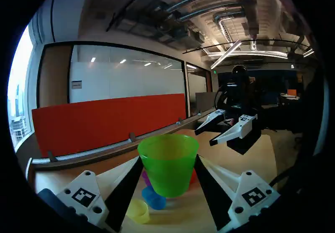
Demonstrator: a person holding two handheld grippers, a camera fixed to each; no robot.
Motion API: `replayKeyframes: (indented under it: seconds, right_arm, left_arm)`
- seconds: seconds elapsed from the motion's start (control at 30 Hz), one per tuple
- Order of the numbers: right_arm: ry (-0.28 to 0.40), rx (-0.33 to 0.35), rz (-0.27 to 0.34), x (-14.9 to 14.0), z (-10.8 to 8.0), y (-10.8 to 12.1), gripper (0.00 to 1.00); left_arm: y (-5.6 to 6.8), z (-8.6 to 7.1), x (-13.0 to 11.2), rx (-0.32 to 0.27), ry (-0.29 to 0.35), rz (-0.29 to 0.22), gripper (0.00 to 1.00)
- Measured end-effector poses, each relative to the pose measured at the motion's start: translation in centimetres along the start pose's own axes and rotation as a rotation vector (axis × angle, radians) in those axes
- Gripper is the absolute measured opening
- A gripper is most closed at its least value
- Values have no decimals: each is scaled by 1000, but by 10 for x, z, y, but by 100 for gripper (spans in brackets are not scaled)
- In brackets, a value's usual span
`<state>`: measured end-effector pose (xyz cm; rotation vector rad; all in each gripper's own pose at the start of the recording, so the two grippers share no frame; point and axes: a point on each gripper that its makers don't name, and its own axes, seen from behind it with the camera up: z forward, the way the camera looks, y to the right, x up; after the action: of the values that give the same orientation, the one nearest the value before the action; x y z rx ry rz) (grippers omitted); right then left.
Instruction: Pour water
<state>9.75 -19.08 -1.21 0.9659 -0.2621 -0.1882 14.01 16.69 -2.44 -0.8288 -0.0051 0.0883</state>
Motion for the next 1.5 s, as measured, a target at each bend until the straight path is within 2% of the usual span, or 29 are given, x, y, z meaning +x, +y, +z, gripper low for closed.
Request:
replayKeyframes:
  seconds: [0.17, 0.47, 0.7, 1.0, 1.5]
  right_arm:
    - [1, 5, -4, 1, 5, 0, 100]
    - [3, 22, -7, 3, 18, 0, 100]
    - [-10, 43, -8, 1, 33, -1, 100]
    - [-43, 82, -8, -9, 62, -3, 100]
    - [-162, 134, -10, -35, 116, -10, 100]
  left_arm:
    - [-2, -3, 2, 15, 10, 10, 84]
    - [-12, -7, 8, 39, 28, -34, 84]
    - [-18, -10, 5, 55, 15, -33, 84]
    - [-21, -14, 4, 60, 9, -35, 84]
    - [-26, -23, 1, 74, 6, -35, 84]
